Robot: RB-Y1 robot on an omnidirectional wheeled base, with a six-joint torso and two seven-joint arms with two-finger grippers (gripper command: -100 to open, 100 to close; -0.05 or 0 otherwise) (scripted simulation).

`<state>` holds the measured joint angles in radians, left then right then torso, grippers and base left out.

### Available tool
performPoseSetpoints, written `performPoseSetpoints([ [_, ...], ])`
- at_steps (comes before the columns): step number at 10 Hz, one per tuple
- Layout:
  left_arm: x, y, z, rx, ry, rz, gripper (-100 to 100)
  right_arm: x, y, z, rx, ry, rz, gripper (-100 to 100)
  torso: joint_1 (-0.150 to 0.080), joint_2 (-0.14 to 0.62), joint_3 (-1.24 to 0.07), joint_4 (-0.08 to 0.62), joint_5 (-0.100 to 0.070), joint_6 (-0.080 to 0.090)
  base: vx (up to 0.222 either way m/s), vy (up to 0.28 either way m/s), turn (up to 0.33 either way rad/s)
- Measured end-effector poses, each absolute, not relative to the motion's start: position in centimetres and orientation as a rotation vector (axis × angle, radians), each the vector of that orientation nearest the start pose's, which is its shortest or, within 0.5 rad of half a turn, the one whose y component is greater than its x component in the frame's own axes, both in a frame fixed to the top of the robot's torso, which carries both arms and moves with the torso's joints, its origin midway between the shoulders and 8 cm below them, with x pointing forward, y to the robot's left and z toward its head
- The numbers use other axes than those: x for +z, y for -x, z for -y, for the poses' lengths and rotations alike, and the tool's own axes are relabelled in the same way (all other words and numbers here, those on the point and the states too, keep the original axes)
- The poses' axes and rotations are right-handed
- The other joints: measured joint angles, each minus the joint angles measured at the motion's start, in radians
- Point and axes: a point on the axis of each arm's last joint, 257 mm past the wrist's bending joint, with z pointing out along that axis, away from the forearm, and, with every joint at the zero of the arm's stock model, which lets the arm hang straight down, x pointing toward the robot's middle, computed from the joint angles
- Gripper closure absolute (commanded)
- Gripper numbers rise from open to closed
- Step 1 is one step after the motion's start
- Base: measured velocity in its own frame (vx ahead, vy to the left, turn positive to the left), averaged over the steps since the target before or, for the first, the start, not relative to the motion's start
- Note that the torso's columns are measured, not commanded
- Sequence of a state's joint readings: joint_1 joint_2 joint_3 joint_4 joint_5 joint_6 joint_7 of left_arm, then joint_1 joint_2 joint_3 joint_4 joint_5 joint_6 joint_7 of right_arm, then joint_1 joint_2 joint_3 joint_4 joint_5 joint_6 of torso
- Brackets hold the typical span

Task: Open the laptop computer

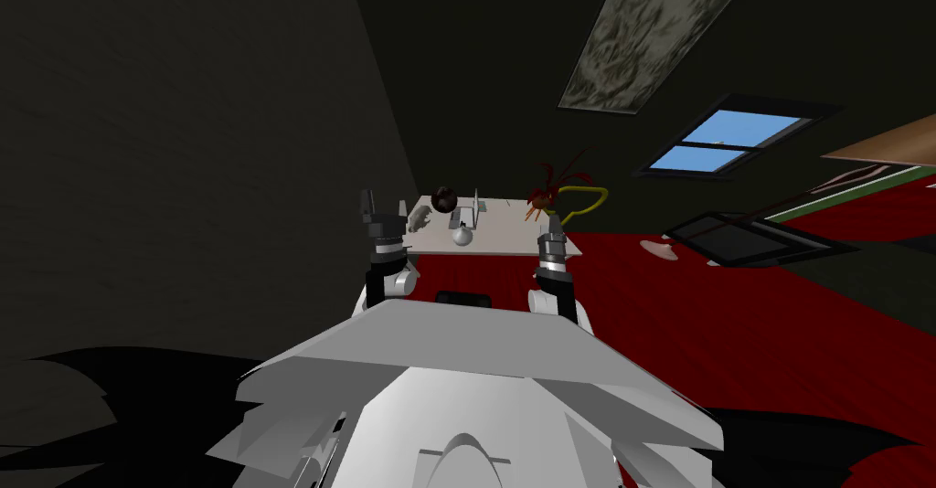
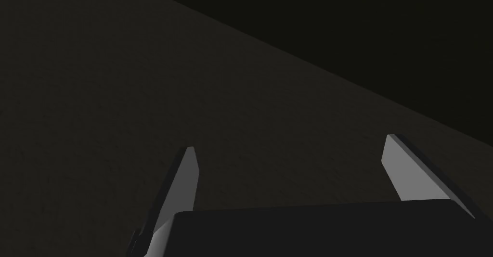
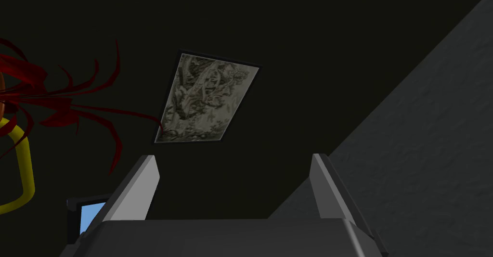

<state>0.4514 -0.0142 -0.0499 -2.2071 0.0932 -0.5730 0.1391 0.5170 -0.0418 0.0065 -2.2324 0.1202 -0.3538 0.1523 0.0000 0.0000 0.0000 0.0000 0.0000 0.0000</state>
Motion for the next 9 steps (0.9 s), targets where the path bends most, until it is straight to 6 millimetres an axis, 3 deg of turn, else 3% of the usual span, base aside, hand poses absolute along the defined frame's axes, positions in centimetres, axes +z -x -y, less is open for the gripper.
performPoseSetpoints([
  [2,2.11,-35.0,-27.17,-1.563,0.747,-0.467,0,-3.51,-37.45,27.26,1.03,-0.644,-0.896,0,0.0,0.104,-0.209,0.105,0.0,0.0,0.0,0.0,0.0],
  [9,2.12,-34.99,-27.17,-1.563,0.746,-0.467,0,-3.5,-37.45,27.26,1.03,-0.644,-0.895,0,0.0,0.618,-1.234,0.617,0.0,0.0,0.0,0.0,0.0],
])
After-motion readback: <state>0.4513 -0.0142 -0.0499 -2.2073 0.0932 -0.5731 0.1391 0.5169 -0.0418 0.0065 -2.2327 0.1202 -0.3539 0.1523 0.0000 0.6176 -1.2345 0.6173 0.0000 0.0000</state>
